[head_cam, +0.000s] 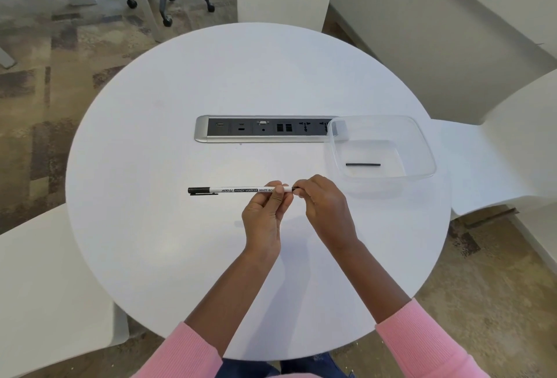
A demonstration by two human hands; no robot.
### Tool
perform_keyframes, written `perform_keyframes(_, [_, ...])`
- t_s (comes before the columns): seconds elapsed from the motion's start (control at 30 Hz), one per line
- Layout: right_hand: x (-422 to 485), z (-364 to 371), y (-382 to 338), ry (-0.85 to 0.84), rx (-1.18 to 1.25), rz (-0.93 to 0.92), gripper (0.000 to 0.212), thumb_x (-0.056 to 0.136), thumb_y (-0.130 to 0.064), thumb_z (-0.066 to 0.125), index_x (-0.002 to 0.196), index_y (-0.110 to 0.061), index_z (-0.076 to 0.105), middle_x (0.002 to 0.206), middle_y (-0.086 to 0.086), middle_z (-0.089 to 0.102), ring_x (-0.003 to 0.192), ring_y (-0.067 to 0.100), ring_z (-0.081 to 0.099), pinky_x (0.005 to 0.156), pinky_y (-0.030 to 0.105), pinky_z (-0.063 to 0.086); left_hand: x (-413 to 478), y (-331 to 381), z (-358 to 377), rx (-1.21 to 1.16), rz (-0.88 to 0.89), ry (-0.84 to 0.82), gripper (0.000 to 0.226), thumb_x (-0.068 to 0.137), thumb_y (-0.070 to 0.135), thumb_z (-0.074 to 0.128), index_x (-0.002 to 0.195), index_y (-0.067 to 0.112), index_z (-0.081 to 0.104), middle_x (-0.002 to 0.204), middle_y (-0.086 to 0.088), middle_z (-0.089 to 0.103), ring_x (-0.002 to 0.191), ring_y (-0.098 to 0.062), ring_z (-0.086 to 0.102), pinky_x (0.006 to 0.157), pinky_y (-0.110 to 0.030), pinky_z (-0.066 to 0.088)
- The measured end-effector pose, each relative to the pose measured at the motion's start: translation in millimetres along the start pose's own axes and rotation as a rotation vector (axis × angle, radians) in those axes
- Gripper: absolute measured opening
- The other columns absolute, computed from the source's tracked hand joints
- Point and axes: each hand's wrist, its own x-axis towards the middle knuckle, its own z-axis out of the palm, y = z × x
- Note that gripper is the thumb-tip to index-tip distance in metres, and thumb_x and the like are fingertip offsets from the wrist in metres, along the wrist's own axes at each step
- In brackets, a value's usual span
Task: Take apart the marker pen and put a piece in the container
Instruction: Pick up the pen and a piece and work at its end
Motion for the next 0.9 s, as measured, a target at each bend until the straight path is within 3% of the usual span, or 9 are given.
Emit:
perform_keyframes(0.23, [5.3, -5.4, 0.6, -0.215, 0.052, 0.170, 0.017, 0.086, 0.000, 0.049, 0.083, 0.003, 0.066, 0.076, 0.023, 0.062, 0.072, 0.033, 0.054, 0.066, 0.039, 0.043, 0.2, -4.1, -3.5, 0.087, 0.017, 0.006, 0.017, 0.086, -0.002, 0.053, 0.076, 0.008, 0.062, 0.060, 0.008, 0.070, 0.063, -0.003, 0.067, 0.063, -0.011, 0.054])
perform_keyframes(0.43, [15.6, -14.7, 0.1, -0.440, 0.192, 0.357, 0.021, 0.084, -0.003, 0.050, 0.070, 0.004, 0.065, 0.064, 0.019, 0.060, 0.060, 0.021, 0.046, 0.056, 0.028, 0.035, -0.1, -8.0, -9.4, 0.180, 0.009, -0.026, 0.016, 0.085, 0.001, 0.056, 0.075, 0.011, 0.063, 0.059, 0.009, 0.070, 0.063, -0.001, 0.066, 0.064, -0.010, 0.052])
perform_keyframes(0.53, [19.9, -16.5, 1.6, -0.556, 0.295, 0.520, 0.023, 0.082, -0.005, 0.051, 0.065, -0.003, 0.066, 0.053, 0.003, 0.054, 0.050, 0.013, 0.044, 0.052, 0.024, 0.036, -0.8, -9.8, -13.2, 0.215, 0.013, -0.029, 0.018, 0.085, -0.001, 0.055, 0.074, 0.010, 0.063, 0.058, 0.008, 0.068, 0.059, -0.002, 0.065, 0.062, -0.011, 0.052])
perform_keyframes(0.67, [21.2, -15.1, 4.8, -0.678, 0.458, 0.731, 0.027, 0.086, -0.004, 0.050, 0.061, -0.006, 0.060, 0.052, 0.002, 0.049, 0.044, 0.009, 0.039, 0.045, 0.015, 0.034, -2.2, -10.3, -16.6, 0.281, 0.025, -0.048, 0.020, 0.085, -0.002, 0.055, 0.070, 0.009, 0.063, 0.055, 0.008, 0.066, 0.053, -0.004, 0.062, 0.061, -0.011, 0.052])
perform_keyframes(0.77, [18.8, -15.7, 9.7, -0.703, 0.630, 0.830, 0.031, 0.089, -0.007, 0.050, 0.060, -0.009, 0.060, 0.052, 0.000, 0.049, 0.041, 0.005, 0.040, 0.044, 0.012, 0.035, -2.4, -9.2, -18.7, 0.306, 0.031, -0.068, 0.017, 0.085, -0.001, 0.055, 0.072, 0.007, 0.063, 0.056, 0.009, 0.067, 0.054, -0.003, 0.062, 0.062, -0.011, 0.052])
perform_keyframes(0.9, [9.0, -9.1, 5.9, -0.554, 0.531, 0.649, 0.025, 0.090, -0.014, 0.050, 0.070, -0.008, 0.064, 0.058, -0.001, 0.055, 0.049, 0.004, 0.048, 0.048, 0.014, 0.040, 0.8, -5.8, -19.2, 0.239, 0.039, -0.029, 0.013, 0.085, -0.001, 0.055, 0.077, 0.005, 0.063, 0.060, 0.008, 0.069, 0.058, -0.004, 0.064, 0.065, -0.013, 0.053])
